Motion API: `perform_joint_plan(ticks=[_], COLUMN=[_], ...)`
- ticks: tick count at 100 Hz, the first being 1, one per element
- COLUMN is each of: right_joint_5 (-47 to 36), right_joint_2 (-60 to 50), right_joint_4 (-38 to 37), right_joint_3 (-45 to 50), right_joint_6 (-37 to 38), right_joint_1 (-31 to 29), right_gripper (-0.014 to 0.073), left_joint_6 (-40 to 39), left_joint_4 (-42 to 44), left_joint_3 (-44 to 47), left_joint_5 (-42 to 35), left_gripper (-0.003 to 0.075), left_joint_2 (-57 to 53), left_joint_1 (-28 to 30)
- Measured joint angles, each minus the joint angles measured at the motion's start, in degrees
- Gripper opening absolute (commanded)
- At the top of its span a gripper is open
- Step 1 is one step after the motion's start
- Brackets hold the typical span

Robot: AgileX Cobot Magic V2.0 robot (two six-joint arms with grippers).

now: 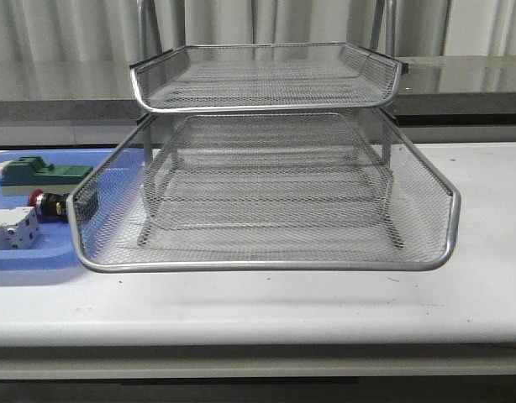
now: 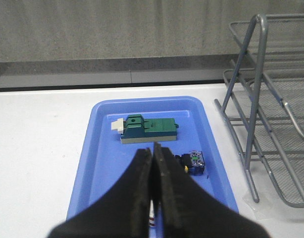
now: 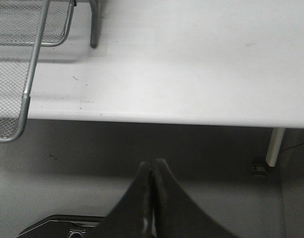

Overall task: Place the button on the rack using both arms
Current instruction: 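Release the tray and withdraw the right gripper, then lower the left gripper onto the red push button and grasp it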

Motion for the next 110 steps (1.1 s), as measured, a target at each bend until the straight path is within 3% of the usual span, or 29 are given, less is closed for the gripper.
perform_joint_plan(ticks=[46,73,80,88,105,107,110], right_joint_5=[0.00,0.00,0.00,0.00,0.00,0.00,0.00], right_joint_2=[0.00,0.00,0.00,0.00,0.00,0.00,0.00], right_joint_4=[0.00,0.00,0.00,0.00,0.00,0.00,0.00], right_joint_3=[0.00,0.00,0.00,0.00,0.00,0.00,0.00], right_joint_6=[0.00,0.00,0.00,0.00,0.00,0.00,0.00], right_joint_1=[0.00,0.00,0.00,0.00,0.00,0.00,0.00], right_gripper=[-0.0068,-0.0068,-0.0068,-0.0068,-0.0068,-0.0068,-0.0068], left_joint_6=[0.96,4.69,7.08,9.28,10.64,10.64,10.64], left_joint_4=[0.37,0.37,0.37,0.37,0.37,0.37,0.37], left_joint_3=[-28.28,-38.34,-39.02,-39.35,-39.45,-39.45,-39.45], left_joint_5=[16.59,21.01,22.13,23.16,23.52,23.52,23.66], left_gripper=[-0.0020,-0.0011,0.0049,0.0206,0.0690,0.0724,0.0707], left_joint_2=[37.31,49.29,50.34,50.72,50.83,50.83,50.83], left_joint_1=[0.00,0.00,0.00,0.00,0.00,0.00,0.00])
